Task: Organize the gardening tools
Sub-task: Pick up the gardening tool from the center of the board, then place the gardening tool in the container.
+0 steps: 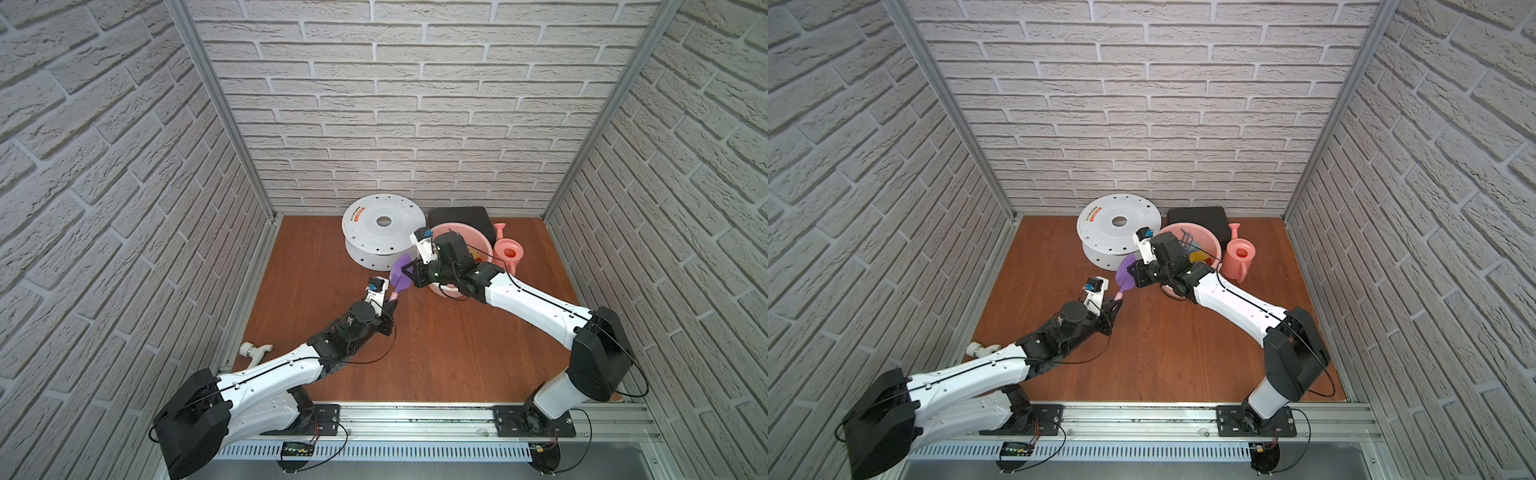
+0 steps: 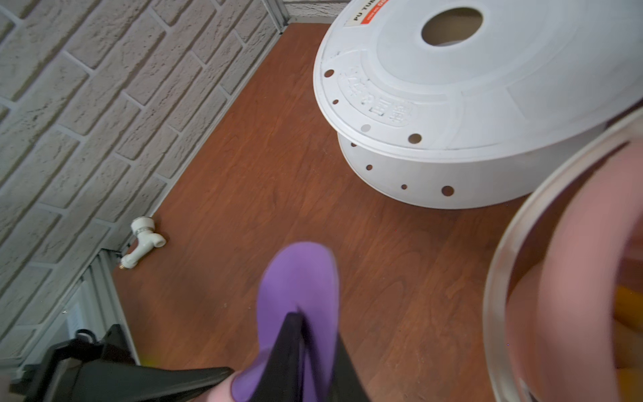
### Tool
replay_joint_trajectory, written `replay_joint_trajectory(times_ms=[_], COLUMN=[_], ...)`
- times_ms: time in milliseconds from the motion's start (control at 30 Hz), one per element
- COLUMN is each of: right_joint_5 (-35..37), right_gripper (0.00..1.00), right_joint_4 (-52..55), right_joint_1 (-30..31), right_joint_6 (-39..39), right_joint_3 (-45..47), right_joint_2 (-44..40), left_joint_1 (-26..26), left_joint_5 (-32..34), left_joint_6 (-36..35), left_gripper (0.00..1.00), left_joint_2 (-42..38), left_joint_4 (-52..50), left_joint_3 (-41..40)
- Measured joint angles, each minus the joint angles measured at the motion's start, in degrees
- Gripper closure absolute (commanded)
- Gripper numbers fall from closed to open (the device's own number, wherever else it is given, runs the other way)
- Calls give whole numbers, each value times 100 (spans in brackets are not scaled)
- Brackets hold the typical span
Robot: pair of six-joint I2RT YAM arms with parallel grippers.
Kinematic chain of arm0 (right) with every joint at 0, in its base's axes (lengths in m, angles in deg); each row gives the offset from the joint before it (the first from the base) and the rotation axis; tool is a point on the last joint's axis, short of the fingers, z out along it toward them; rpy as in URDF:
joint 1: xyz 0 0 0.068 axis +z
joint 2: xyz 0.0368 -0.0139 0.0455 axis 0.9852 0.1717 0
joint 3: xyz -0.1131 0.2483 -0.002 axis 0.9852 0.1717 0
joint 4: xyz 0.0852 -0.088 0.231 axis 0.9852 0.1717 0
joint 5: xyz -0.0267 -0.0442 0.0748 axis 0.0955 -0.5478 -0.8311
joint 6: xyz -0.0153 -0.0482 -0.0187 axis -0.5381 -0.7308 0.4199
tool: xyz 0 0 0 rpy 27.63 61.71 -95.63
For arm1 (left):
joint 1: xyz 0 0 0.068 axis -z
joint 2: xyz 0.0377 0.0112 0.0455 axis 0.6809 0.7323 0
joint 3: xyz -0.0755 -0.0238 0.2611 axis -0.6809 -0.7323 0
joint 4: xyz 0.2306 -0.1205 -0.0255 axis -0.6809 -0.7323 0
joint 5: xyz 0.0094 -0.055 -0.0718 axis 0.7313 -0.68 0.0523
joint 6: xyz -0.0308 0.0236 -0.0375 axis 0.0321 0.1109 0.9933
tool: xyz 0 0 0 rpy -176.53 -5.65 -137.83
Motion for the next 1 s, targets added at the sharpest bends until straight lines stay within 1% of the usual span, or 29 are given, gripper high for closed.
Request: replay_joint_trajectory(times_ms=[33, 100, 133, 167, 233, 267, 300, 367, 400, 467, 500, 533, 733, 867, 1000], right_joint_5=[50, 96, 87, 87, 144, 179, 229, 380, 529, 828, 988, 1165, 2385, 2964, 3480], right_gripper=[97, 97, 97, 97, 97, 97, 97, 97, 97, 97, 97, 97, 97, 97, 97], right_joint_4=[-4, -15, -4, 2, 37, 74, 118, 199, 227, 234, 227, 201, -212, -699, -975], right_joint_1=[35, 59, 46, 39, 35, 31, 31, 15, 2, -13, -22, -35, -256, -514, -866], right_joint_6=[-22, -59, -63, -68, -146, -195, -234, -341, -433, -581, -664, -758, -1521, -1926, -2164], right_joint_3=[-24, -24, -17, -4, 48, 83, 114, 186, 243, 341, 398, 463, 837, 1276, 1552], right_joint_2=[-7, -35, -50, -81, -203, -304, -413, -710, -968, -1403, -1626, -1882, -3145, -3628, -3665], left_joint_1=[0, 0, 0, 0, 0, 0, 0, 0, 0, 2, 26, 39, 42, 42, 42], left_joint_5=[-4, -11, -11, -13, -42, -39, -39, -28, -22, -24, -26, -28, 2, -2, -4], left_joint_6=[-2, -4, -4, -7, -2, -20, -15, -2, 2, 7, 11, 13, 31, 96, 133], left_gripper=[99, 78, 73, 64, 35, 28, 26, 18, 11, 9, 4, 2, 2, 2, 2], left_joint_2=[31, 22, 22, 22, -2, -22, -46, -109, -155, -232, -282, -323, -376, -356, -341], left_joint_4=[15, 26, 46, 72, 101, 103, 109, 109, 111, 155, 177, 195, 184, 184, 166], left_joint_3=[-7, -7, -7, -7, -7, -7, -7, -7, -7, -7, -7, -7, -7, -7, -7])
